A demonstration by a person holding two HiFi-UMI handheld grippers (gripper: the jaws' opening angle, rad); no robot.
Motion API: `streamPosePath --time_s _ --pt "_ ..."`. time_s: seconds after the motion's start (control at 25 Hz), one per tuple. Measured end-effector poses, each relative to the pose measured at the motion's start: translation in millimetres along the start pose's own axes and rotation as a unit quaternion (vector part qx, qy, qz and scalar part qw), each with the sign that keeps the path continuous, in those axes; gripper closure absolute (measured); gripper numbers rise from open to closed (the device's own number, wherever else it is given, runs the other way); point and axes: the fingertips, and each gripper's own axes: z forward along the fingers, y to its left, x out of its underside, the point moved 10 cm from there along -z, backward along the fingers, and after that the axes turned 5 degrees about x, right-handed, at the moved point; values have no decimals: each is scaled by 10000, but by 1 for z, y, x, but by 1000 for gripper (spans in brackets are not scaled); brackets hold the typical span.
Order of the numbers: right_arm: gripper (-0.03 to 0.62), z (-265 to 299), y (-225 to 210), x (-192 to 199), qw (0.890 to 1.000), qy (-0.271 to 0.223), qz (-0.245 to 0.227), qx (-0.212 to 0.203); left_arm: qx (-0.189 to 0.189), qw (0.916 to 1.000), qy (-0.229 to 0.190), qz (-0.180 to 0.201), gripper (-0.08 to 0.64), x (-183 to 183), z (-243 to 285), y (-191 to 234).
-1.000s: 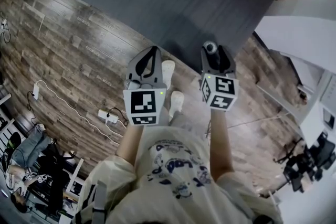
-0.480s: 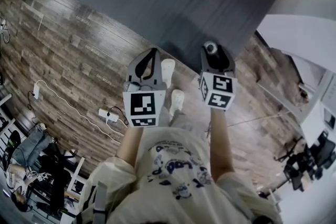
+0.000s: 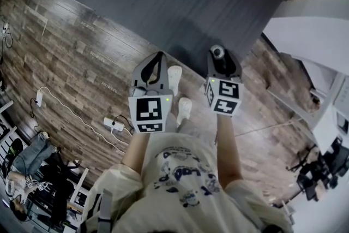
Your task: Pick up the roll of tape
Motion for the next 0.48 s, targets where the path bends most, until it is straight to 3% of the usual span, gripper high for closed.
streamPosePath --time_s 0.48 --pt "396 -48 -12 -66 9961 -878 42 -15 -70 9968 -765 225 559 -62 -16 -12"
